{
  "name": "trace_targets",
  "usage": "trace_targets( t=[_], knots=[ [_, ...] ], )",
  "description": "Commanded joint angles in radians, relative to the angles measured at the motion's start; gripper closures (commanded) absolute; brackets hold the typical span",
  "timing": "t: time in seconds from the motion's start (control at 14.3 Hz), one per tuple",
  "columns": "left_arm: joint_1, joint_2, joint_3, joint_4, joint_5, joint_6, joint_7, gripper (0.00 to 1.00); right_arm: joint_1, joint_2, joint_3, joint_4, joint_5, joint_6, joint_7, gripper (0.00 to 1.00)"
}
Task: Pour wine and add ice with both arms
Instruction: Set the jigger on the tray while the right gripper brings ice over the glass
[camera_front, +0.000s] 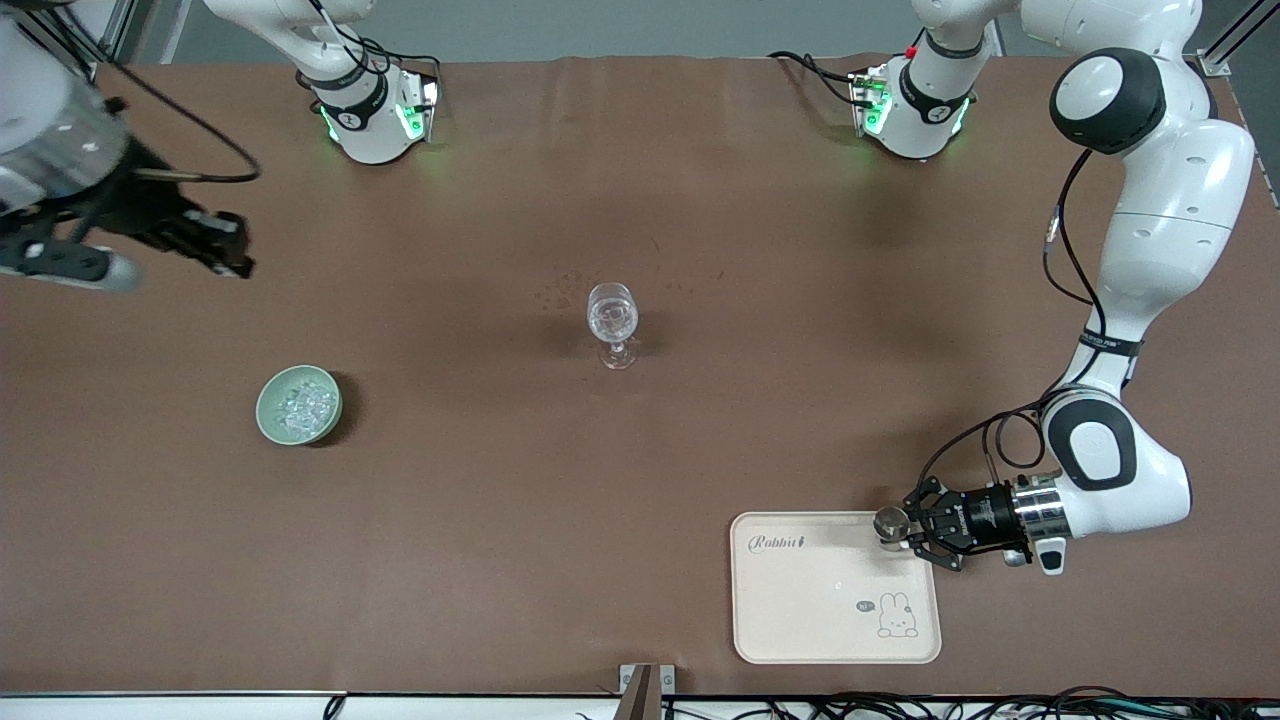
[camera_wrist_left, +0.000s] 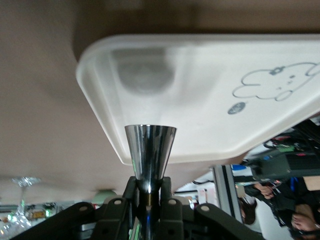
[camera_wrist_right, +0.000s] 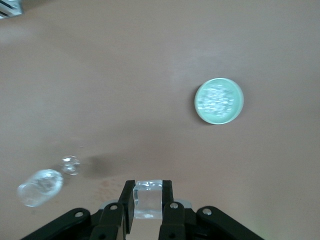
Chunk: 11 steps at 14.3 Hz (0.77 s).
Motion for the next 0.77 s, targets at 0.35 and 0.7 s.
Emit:
trace_targets(
  t=[0.35,0.7],
  knots=[
    [0.023,0.096,-0.008,0.037,-0.208,-0.002,0.116,0.7,0.131,0.194,0.184,-0.002,-0.063,0.16,0.431,0.99],
    [0.029,0.111,-0.004,0.023,-0.229,-0.006,0.127,0.31,0.289,0.286,0.184,-0.034,-0.088,0.203,0.563,0.99]
  ],
)
